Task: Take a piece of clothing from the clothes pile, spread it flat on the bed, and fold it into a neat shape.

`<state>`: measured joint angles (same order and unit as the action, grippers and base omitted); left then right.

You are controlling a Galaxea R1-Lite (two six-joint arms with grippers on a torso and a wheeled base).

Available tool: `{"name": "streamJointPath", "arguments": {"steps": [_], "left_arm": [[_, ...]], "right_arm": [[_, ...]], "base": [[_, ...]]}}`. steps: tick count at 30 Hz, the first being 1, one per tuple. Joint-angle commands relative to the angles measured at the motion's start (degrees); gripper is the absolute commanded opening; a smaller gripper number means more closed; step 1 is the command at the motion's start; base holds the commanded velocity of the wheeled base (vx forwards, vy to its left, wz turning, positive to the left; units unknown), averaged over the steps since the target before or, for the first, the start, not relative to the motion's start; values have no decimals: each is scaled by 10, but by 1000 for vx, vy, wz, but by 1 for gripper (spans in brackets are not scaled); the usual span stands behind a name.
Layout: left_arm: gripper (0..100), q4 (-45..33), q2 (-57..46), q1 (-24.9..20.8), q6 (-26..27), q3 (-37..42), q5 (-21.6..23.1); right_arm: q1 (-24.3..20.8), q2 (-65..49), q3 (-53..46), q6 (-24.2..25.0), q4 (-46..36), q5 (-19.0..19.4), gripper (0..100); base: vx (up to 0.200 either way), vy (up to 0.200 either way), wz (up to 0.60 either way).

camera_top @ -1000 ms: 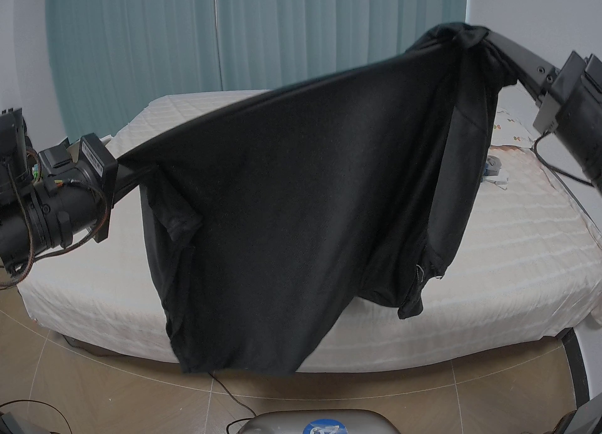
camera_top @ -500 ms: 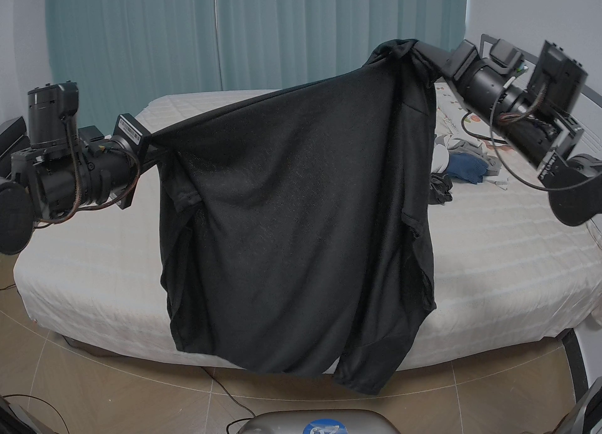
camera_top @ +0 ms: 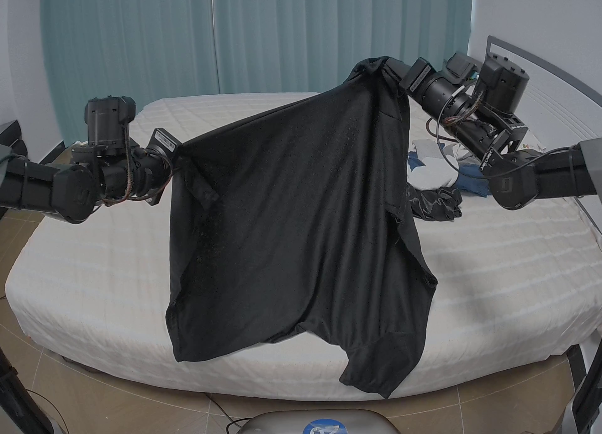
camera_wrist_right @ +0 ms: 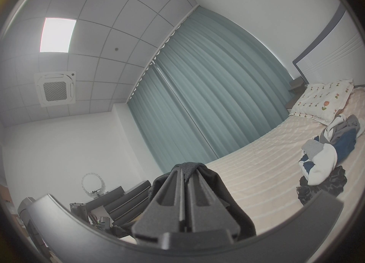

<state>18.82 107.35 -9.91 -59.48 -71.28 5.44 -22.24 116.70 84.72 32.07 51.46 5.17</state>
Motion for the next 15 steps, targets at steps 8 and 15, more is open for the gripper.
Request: {"name": "streamJointPath", "arguments": {"steps": [8,15], "left_arm": [[0,4,168,9,1,-95,-5],[0,6,243,9,1,-176,-40]], "right_arm": [[10,144,30,-12,31,-32,0],[24,205,74,-11,32,-61,0]], "base": [[0,0,0],[0,0,0]]}}
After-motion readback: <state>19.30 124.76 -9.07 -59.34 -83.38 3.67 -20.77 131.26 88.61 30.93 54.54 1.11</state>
